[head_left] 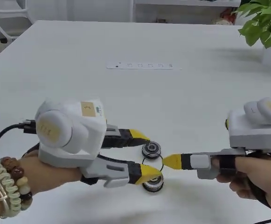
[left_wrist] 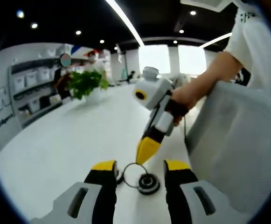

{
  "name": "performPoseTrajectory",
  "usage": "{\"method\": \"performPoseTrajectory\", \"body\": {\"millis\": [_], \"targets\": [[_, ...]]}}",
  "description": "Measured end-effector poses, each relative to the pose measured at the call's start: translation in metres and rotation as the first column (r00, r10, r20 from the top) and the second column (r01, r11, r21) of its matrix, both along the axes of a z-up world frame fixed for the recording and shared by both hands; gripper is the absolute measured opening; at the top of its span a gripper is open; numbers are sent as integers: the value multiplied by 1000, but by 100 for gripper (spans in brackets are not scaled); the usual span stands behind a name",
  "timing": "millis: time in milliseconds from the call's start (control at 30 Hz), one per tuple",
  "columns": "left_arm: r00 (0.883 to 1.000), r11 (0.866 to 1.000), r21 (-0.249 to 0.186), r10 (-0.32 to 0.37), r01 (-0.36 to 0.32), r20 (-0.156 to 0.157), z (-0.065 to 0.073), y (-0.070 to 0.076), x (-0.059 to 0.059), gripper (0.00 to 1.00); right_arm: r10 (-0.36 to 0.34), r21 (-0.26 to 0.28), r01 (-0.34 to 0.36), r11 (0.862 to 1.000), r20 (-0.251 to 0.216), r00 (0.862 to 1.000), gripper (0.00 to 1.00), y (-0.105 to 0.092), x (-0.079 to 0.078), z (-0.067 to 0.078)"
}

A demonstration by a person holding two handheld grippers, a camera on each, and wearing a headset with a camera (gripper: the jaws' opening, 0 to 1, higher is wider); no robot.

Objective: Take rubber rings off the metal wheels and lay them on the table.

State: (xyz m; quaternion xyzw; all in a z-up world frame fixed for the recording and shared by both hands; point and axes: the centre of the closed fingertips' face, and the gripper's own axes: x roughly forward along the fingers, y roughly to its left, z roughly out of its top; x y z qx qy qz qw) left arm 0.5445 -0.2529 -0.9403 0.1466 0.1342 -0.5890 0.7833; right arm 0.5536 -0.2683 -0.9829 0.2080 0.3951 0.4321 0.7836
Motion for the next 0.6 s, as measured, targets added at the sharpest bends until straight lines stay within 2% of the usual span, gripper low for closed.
{"method": "performPoseTrajectory", "body": {"millis": [300,433,467,600], "targets": [[1000,1000,-8,9,-9,28,22,18,0,47,-16,22,16,1000,41,999,0,0,4,14],[999,998,-44,41,-40,25,35,28,3,52,-15,26,14,1000,62,998,0,1,5,20],[998,997,-53,52,-50,34,39,31,4,53,-15,27,14,1000,66,998,0,1,5,21],[994,994,-48,99,-97,43,42,45,9,57,-18,35,15,999,82,996,0,2,7,26]]}}
